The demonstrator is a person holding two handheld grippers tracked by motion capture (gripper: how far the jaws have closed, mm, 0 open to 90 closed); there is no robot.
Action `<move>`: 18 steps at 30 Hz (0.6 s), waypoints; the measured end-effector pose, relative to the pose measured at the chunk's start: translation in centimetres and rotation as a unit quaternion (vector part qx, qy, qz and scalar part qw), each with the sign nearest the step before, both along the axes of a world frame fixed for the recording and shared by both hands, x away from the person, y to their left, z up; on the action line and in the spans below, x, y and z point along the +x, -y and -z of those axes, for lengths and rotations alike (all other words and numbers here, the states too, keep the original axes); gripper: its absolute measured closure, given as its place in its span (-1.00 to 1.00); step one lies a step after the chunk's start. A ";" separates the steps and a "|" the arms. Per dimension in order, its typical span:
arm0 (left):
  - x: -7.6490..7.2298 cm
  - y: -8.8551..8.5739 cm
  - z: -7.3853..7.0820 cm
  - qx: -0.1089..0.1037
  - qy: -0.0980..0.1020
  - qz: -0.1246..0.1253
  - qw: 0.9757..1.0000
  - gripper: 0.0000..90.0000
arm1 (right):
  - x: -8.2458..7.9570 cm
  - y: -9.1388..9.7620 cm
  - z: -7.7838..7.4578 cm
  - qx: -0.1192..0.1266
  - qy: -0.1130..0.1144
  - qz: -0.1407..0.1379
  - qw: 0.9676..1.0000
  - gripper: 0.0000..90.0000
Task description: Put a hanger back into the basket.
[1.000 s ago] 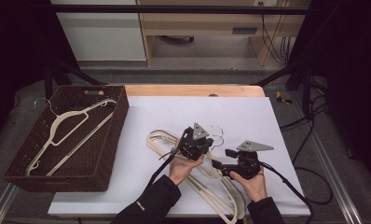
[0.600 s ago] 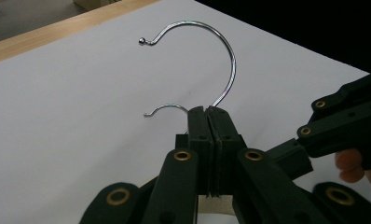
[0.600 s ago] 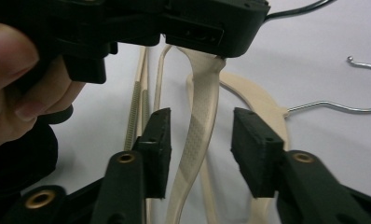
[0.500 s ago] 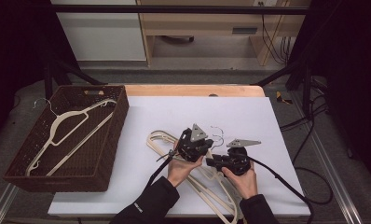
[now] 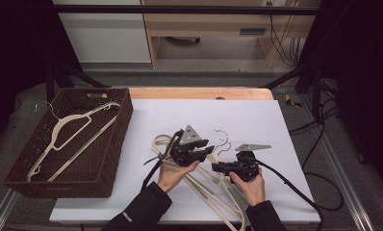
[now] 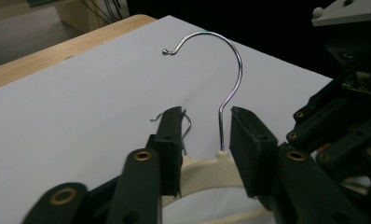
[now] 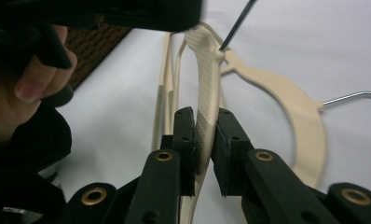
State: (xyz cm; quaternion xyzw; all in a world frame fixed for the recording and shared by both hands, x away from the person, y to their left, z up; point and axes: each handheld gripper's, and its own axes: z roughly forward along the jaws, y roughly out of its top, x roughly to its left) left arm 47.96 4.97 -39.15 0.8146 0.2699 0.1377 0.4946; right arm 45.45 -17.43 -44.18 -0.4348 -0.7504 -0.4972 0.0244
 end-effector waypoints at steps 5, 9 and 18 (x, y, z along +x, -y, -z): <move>-0.9 -3.6 -1.7 -0.010 0.004 0.001 1.000 0.03 | -0.4 0.0 -0.4 0.023 -0.004 -0.005 1.000 0.88; -2.1 -7.0 -2.6 -0.022 0.018 -0.007 1.000 -0.24 | -0.9 0.1 -0.8 0.042 -0.006 -0.007 0.999 0.92; -3.4 -10.1 -3.3 -0.024 0.027 -0.020 0.999 -0.60 | -2.1 0.4 -2.0 0.039 0.004 -0.023 0.999 0.93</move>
